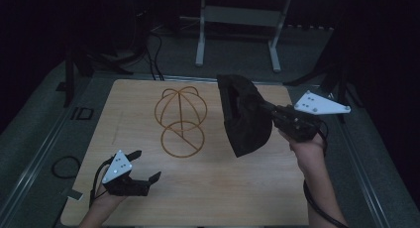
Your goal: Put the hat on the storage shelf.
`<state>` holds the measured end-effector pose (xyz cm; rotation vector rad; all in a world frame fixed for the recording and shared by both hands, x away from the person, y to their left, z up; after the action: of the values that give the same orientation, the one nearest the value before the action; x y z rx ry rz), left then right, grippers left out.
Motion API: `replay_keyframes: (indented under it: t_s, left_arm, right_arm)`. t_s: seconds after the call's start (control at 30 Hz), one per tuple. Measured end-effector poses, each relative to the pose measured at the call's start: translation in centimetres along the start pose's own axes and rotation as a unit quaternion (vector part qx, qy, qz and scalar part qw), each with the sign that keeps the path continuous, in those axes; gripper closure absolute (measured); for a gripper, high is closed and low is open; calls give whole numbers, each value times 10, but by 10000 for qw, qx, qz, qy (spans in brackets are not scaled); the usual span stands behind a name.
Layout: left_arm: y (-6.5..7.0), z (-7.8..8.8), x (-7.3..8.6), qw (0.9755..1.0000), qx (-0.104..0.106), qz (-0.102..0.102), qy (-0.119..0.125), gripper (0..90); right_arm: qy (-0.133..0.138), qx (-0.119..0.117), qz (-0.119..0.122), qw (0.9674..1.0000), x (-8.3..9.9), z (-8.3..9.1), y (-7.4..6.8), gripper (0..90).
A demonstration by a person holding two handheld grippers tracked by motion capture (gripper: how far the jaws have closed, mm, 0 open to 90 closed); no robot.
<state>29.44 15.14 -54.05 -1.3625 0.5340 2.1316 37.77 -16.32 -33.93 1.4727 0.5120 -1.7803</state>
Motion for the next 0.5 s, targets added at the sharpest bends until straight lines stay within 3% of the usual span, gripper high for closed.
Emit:
replay_keyframes:
  t_s: [0.2, 0.37, 0.5]
  left_arm:
    - [-5, -5, 19, 9995, -310, -64, 26, 24]
    - [-13, -5, 32, 9986, -458, 233, 143, 25]
    - [-18, -1, 35, 9981, -489, 321, 196, 25]
  right_arm:
    - [31, 2, 8, 10000, -18, -14, 5, 881]
    - [96, -39, 53, 9999, -38, -26, 5, 881]
    - [69, -173, 85, 9998, -49, -42, -3, 881]
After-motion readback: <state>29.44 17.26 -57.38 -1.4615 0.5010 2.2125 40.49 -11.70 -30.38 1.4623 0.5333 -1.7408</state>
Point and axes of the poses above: each handheld gripper's, and its own axes: z roughly backward along the jaws, x roughly out of its underside, y roughly to its right, the point moved 10 cm from there along -z, roughly forward along the jaws, and after that the axes turned 3 degrees about z, right-handed, at the moved point
